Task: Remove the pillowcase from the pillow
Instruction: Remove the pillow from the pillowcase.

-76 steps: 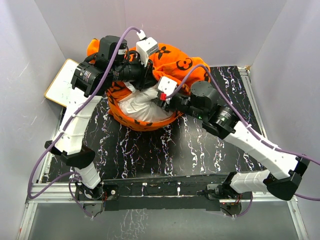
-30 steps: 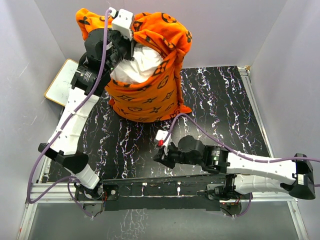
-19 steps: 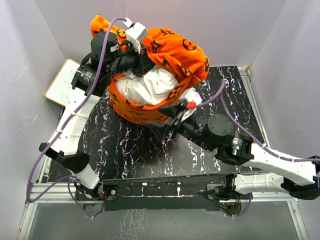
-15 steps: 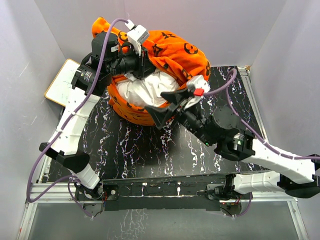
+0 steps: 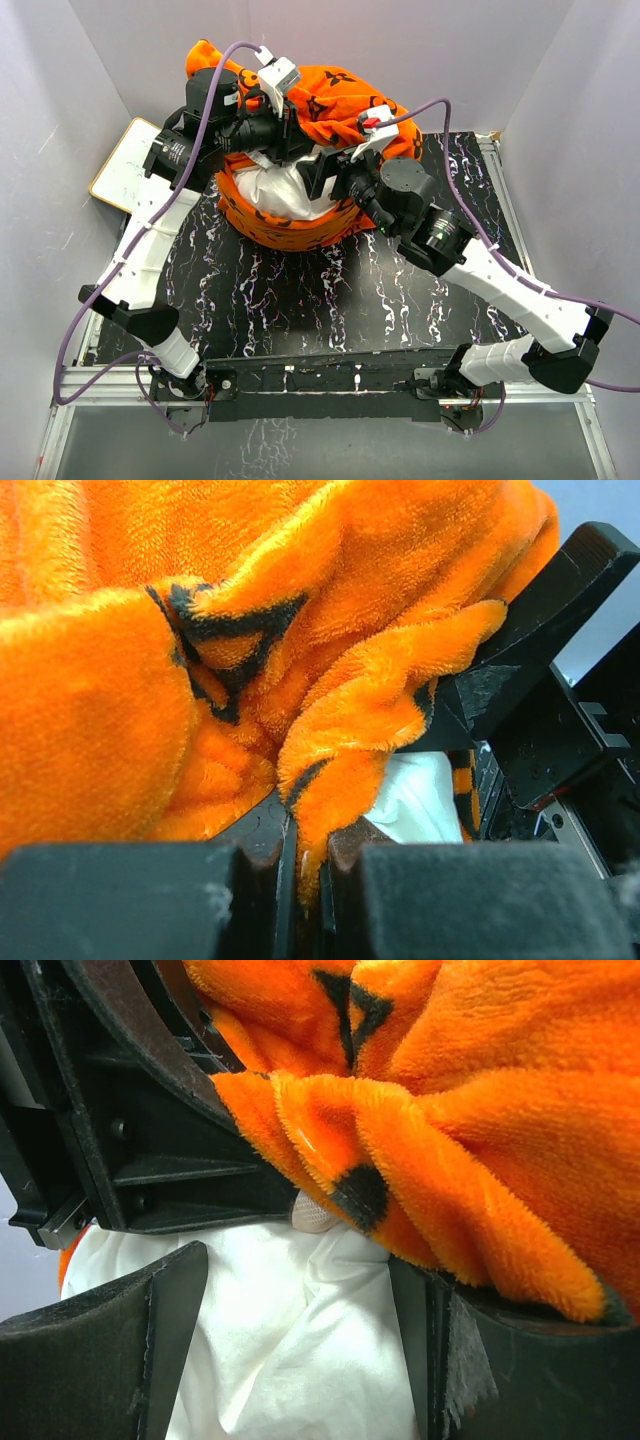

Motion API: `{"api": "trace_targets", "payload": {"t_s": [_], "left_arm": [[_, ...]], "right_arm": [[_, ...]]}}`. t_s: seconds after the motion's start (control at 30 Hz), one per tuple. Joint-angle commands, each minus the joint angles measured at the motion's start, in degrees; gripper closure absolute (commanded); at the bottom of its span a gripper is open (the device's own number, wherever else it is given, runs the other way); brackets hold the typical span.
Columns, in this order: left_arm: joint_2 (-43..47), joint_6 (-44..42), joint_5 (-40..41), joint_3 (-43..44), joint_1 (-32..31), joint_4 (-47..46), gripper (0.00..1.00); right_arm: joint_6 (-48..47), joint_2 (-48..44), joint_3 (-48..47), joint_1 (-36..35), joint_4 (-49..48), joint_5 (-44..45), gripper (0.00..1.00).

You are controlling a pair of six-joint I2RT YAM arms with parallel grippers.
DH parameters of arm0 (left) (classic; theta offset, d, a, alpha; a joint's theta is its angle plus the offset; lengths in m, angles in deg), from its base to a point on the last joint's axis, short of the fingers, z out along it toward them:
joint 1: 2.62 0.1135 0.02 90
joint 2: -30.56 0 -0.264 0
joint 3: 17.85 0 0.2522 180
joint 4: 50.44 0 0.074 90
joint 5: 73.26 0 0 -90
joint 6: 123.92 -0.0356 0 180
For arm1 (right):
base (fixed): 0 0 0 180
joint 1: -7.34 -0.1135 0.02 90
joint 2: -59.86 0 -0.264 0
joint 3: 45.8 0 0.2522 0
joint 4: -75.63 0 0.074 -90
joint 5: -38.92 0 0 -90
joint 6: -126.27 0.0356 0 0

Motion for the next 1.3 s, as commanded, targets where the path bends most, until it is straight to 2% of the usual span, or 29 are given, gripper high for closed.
{"api": "trace_targets", "payload": {"t_s": [0.0, 0.13, 0.2, 0.33, 0.43, 0.47, 0.5, 0.6, 0.63, 0.83, 0.97, 1.1, 1.17, 1.27], "left_arm": [[-0.3, 0.2, -1.2, -1.6, 0.2, 5.7, 1.0], [-1.4, -0.1, -0.2, 1.2, 0.2, 6.0, 1.0], [-1.6, -0.5, 1.4, 2.5, 0.2, 5.2, 1.0], [-0.9, -2.6, 6.1, 1.2, 0.2, 0.2, 1.0], [0.5, -6.3, 10.8, -2.0, 0.2, -6.2, 1.0], [1.3, -8.6, 12.6, -3.7, 0.2, -8.7, 0.93], [2.3, -10.6, 14.2, -6.0, 0.2, -11.9, 0.83], [5.3, -16.4, 17.6, -13.1, 0.2, -20.9, 0.6], [5.6, -18.4, 17.5, -14.5, 0.2, -22.3, 0.57], [3.6, -27.7, 16.6, -15.4, -0.4, -17.8, 0.47], [6.0, -29.5, 19.5, -20.2, -0.6, -25.6, 0.44], [7.4, -31.0, 19.5, -22.4, -1.4, -33.0, 0.31], [8.1, -33.2, 19.2, -23.0, -2.5, -36.3, 0.28], [7.7, -38.4, 18.4, -21.7, -4.6, -36.8, 0.21]], "right_arm": [[2.6, 1.9, 1.3, 1.2, 1.1, -1.3, 0.24], [3.8, 4.6, 2.5, 1.3, 0.9, -3.8, 0.26], [4.3, 5.7, 3.5, 1.2, 0.7, -5.3, 0.33], [3.8, 7.1, 5.3, 1.2, -0.1, -5.4, 0.71], [2.6, 5.7, 7.5, 1.2, -2.4, -6.5, 0.87], [2.1, 4.8, 8.8, 1.2, -4.0, -9.1, 0.91], [1.4, 3.7, 10.2, 1.2, -6.4, -11.6, 0.92], [0.1, 1.0, 13.6, 1.2, -10.0, -18.5, 0.92], [-0.1, 0.3, 14.5, 1.2, -10.7, -20.2, 0.92], [0.0, -3.4, 19.0, 1.2, -14.9, -24.2, 0.92], [-0.5, -4.6, 20.7, 1.2, -17.9, -28.1, 0.92], [-0.6, -4.1, 20.6, 1.2, -19.4, -31.3, 0.92], [-0.7, -3.9, 20.4, 1.2, -19.4, -32.1, 0.92], [-0.8, -4.1, 20.4, 1.3, -19.7, -32.6, 0.92]]}}
